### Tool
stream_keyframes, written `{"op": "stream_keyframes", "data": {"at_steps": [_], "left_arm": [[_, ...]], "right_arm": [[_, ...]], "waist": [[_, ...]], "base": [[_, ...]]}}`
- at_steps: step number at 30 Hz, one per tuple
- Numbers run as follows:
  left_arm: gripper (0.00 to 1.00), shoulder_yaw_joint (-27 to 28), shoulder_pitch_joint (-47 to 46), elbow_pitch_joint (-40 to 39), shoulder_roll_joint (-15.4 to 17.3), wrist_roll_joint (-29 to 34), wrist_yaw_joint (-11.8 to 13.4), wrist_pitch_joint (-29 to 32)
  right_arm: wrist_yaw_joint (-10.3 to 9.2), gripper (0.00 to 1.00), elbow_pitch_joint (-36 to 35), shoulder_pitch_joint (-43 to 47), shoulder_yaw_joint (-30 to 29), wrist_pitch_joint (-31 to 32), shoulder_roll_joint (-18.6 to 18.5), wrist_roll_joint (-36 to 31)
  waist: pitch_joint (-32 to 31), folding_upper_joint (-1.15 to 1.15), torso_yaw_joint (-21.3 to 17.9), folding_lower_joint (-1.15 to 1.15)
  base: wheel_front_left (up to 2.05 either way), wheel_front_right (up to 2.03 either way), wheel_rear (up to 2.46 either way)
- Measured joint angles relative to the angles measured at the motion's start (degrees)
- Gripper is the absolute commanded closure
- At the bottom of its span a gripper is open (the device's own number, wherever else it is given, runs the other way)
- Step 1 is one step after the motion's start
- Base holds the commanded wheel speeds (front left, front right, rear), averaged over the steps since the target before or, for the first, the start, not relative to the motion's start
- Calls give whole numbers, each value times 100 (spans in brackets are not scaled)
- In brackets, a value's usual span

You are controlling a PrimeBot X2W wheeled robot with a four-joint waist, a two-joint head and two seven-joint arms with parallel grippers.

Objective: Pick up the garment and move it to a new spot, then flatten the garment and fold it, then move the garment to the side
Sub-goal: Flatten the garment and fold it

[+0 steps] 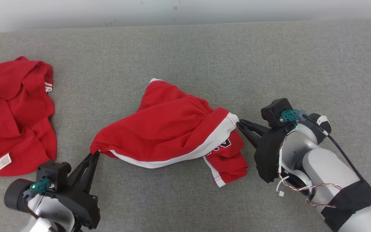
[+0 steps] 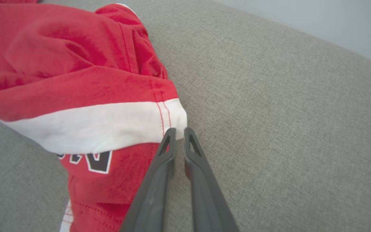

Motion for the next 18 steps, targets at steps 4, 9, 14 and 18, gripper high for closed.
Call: {"op": "stream_keyframes", "data": {"at_steps": [4,9,14,18], "left_arm": [[100,29,0,8,19,-24,0,-1],[100,49,-8,-2,32,-25,0,-18],[100,46,-23,-15,32,-25,1,-18],[100,35,-58,-15,30,-25,1,-18]], "right_arm": [[0,100,56,-3,47,7,-65,135],[0,0,64,-141,13,-10,-74,201],[0,0,49,-266,46,-60,-75,303],[0,0,42,-278,163,-60,-59,505]], "waist": [[7,0,-19,0],[30,0,-50,0],[68,0,-61,0],[89,0,-43,0]], "base": [[0,0,0],[0,0,0],[0,0,0],[0,0,0]]}}
